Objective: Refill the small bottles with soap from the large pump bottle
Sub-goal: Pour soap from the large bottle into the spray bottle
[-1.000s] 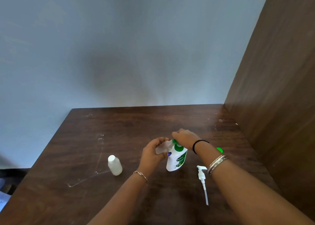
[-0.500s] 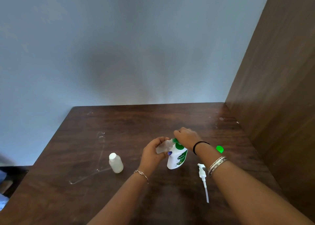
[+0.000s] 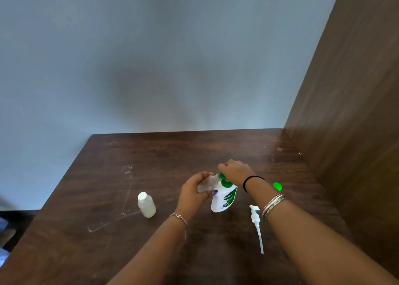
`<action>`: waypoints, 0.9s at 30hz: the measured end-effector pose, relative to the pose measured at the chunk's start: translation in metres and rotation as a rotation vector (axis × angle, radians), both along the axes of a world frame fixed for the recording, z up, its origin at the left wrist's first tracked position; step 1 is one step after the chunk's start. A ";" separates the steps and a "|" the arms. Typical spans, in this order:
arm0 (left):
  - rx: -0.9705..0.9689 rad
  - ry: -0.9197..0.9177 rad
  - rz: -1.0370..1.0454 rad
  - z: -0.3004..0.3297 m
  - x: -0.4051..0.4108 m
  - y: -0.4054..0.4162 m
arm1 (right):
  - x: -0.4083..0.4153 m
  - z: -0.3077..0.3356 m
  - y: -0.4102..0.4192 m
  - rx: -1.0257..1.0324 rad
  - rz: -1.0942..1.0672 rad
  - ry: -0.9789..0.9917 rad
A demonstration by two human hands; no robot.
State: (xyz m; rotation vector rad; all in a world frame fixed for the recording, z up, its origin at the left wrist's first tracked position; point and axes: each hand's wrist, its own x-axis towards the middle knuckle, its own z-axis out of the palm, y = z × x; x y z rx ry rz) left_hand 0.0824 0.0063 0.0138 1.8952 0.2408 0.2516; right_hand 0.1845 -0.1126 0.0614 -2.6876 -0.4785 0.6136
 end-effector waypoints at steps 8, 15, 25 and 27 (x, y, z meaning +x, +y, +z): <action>-0.006 0.011 -0.006 0.004 0.001 0.000 | -0.002 0.000 -0.001 0.017 -0.034 0.010; 0.015 0.007 0.003 0.004 0.000 0.000 | 0.000 0.009 -0.001 0.007 -0.035 0.099; 0.027 0.005 0.008 0.007 -0.004 -0.001 | -0.004 0.005 -0.003 0.006 -0.049 0.052; 0.024 0.006 0.006 0.009 -0.004 0.000 | -0.001 0.010 -0.001 0.025 -0.059 0.110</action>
